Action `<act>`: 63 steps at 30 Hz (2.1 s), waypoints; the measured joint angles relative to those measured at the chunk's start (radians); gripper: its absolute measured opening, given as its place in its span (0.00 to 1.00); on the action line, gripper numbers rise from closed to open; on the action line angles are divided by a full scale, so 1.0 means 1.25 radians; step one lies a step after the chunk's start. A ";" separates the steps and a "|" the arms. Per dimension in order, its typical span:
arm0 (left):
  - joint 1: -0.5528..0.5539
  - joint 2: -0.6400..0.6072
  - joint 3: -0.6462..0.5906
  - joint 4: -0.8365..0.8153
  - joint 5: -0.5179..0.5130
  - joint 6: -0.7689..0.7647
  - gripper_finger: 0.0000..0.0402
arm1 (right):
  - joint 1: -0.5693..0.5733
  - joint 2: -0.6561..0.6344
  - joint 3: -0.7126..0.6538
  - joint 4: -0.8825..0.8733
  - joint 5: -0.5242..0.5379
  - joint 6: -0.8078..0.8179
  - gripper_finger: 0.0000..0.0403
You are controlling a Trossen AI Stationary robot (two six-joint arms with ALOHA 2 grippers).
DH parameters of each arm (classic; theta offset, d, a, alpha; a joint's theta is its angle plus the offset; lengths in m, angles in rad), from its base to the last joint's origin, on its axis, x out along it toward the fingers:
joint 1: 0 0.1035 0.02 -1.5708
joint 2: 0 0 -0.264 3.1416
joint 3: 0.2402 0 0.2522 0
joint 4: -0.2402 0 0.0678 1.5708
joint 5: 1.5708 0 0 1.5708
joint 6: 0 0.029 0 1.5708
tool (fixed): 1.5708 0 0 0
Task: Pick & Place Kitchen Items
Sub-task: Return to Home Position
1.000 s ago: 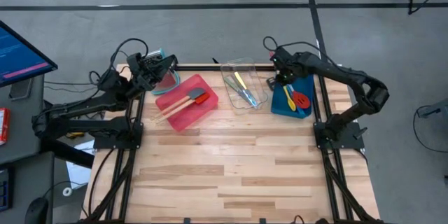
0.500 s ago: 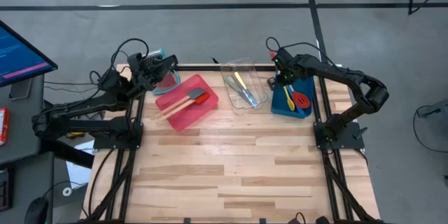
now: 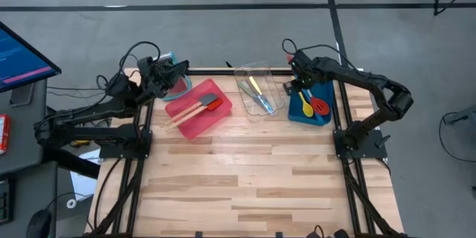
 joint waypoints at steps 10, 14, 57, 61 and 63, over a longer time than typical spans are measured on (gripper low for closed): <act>0.039 -0.066 0.000 -0.019 0.100 -0.003 0.17 | 0.045 -0.127 0.225 0.059 -0.130 -0.067 0.57; 0.077 -0.111 0.000 -0.076 0.131 -0.003 0.03 | 0.066 -0.239 0.281 0.132 -0.131 -0.088 0.53; -0.167 -0.298 0.000 -0.606 -0.148 0.279 0.00 | 0.051 -1.009 -0.478 0.770 -0.342 0.049 0.00; -0.156 -0.372 0.000 -0.660 -0.020 0.279 0.00 | 0.040 -1.038 -0.527 0.773 -0.342 0.058 0.00; -0.150 -0.410 0.000 -0.711 0.003 0.274 0.00 | 0.036 -1.055 -0.546 0.779 -0.342 0.061 0.00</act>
